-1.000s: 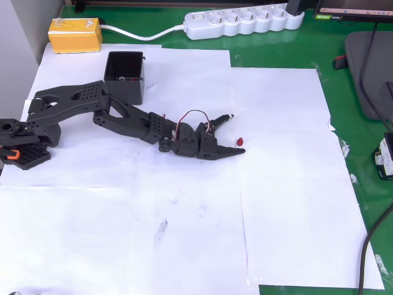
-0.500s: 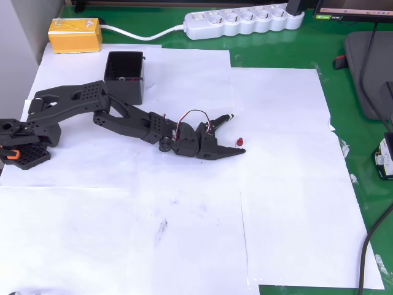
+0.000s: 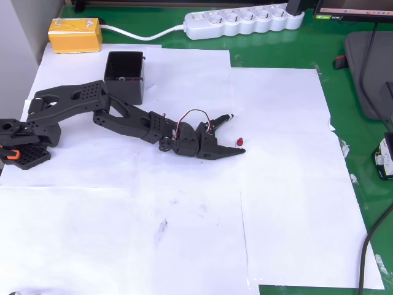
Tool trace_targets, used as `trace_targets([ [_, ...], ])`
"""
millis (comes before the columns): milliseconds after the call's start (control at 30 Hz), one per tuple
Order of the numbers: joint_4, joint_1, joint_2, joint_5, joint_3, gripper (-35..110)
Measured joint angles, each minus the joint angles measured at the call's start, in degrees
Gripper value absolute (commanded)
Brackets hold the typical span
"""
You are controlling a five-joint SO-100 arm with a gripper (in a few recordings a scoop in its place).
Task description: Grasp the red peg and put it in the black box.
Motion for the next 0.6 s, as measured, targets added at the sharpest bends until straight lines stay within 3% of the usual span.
trace_targets([
  [600,0.0,-0.4,0.0,0.3,0.0,47],
])
